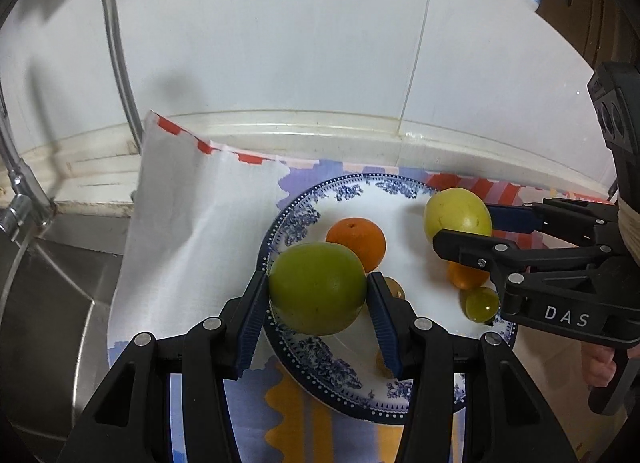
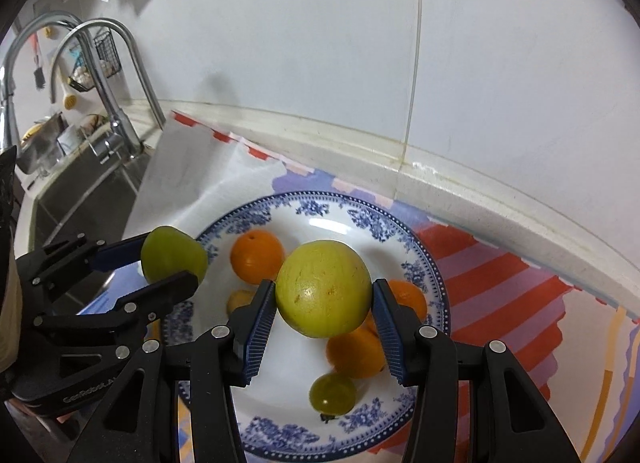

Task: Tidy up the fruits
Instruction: 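Carry both apples over the plate and open both tools to release them, then withdraw both open tools from the plate toward the last orange and green tomato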

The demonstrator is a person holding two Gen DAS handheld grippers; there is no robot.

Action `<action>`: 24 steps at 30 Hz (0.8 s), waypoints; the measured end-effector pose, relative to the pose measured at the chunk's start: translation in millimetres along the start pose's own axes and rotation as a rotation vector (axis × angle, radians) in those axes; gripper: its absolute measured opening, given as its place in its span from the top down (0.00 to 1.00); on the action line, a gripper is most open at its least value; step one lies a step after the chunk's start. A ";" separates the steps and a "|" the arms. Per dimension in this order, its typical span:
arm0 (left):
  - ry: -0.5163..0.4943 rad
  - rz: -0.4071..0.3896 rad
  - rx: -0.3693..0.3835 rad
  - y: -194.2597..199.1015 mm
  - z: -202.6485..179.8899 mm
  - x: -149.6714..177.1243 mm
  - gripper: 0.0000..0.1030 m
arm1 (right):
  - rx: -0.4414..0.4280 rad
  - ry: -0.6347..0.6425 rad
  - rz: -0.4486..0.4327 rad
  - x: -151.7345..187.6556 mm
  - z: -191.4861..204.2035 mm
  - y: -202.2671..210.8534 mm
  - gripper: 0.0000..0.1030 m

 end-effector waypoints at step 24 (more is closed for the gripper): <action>-0.040 -0.053 -0.036 22.5 -13.3 -4.4 0.50 | 0.067 -0.005 -0.098 7.0 -5.8 36.5 0.51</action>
Point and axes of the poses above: each gripper's, at about its wrist camera, not at the fingertips, and y roughly against the way its jaws point, z to its left, x to its underside, the point moved 9 cm from there along -y, roughly the way its jaws point, and after that the axes turned 15 degrees about z, right-handed, at the moved point
